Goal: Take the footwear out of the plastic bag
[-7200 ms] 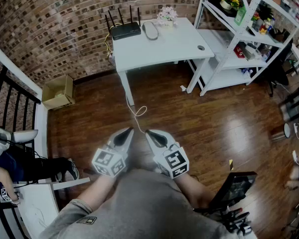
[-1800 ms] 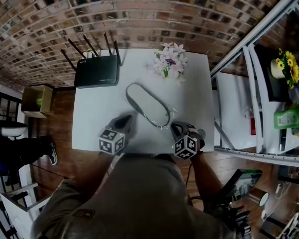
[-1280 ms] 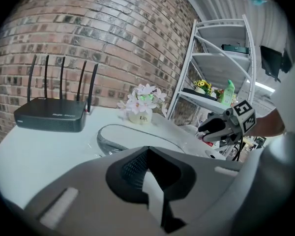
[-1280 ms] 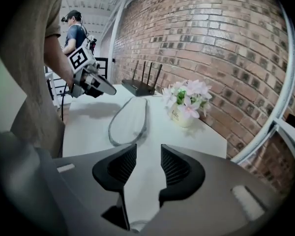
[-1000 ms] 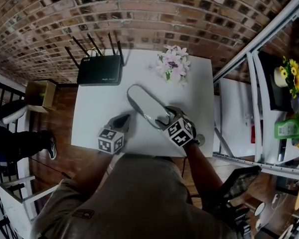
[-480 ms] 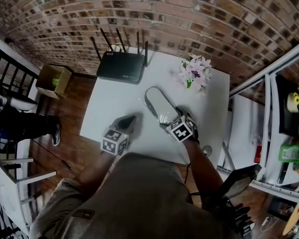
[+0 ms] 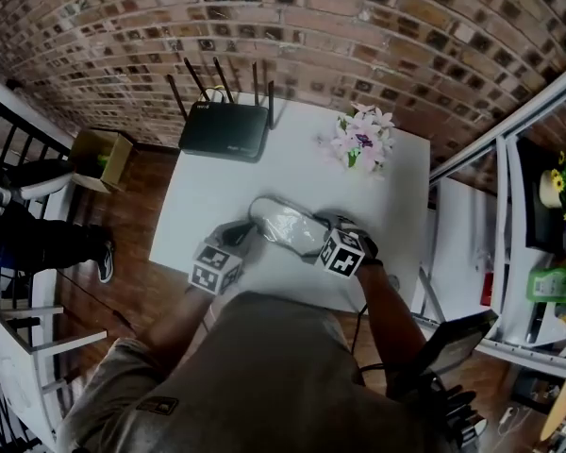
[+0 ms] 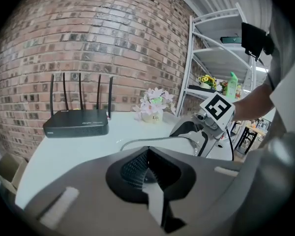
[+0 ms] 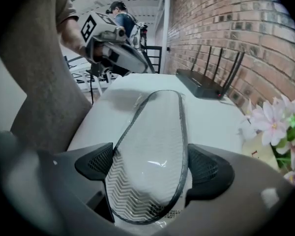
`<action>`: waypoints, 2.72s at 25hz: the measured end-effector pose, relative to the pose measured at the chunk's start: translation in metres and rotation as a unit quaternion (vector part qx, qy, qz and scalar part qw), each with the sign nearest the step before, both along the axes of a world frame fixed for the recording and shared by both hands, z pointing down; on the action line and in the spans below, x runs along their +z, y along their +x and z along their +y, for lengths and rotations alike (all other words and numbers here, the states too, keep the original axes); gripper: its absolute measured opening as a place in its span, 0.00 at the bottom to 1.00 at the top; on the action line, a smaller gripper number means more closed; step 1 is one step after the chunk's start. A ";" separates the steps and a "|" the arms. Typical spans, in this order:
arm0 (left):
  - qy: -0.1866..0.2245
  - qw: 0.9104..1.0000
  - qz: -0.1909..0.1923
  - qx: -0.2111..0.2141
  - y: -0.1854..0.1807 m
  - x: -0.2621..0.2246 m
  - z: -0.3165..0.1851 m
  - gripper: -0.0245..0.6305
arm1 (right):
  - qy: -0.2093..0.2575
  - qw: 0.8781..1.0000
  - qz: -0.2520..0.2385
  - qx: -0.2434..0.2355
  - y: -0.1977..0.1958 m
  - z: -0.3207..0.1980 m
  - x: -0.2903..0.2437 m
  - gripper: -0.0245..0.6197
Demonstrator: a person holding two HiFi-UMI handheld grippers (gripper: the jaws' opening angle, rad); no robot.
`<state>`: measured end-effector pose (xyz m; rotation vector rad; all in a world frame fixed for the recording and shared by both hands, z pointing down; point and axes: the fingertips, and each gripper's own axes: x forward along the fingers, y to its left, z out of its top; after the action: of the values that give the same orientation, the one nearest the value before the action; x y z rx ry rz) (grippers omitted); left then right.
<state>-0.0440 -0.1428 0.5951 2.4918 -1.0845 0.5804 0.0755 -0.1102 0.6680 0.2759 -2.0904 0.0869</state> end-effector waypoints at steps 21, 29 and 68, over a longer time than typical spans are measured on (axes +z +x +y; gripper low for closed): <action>-0.018 0.996 -0.074 0.048 -0.032 0.036 -0.004 0.04 | 0.030 0.992 -0.069 0.103 0.023 0.006 -0.033 0.77; -0.030 0.975 -0.145 0.168 -0.037 0.066 0.031 0.29 | 0.049 0.976 -0.090 0.192 0.050 0.015 -0.049 0.70; -0.064 0.959 -0.211 0.180 -0.025 0.090 0.031 0.06 | -0.233 0.893 -0.213 0.320 0.086 0.031 0.006 0.44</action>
<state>-0.0691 -0.1121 0.6847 2.5240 -0.6883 1.2929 0.1615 -0.0788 0.6743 0.6863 -2.2357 1.1160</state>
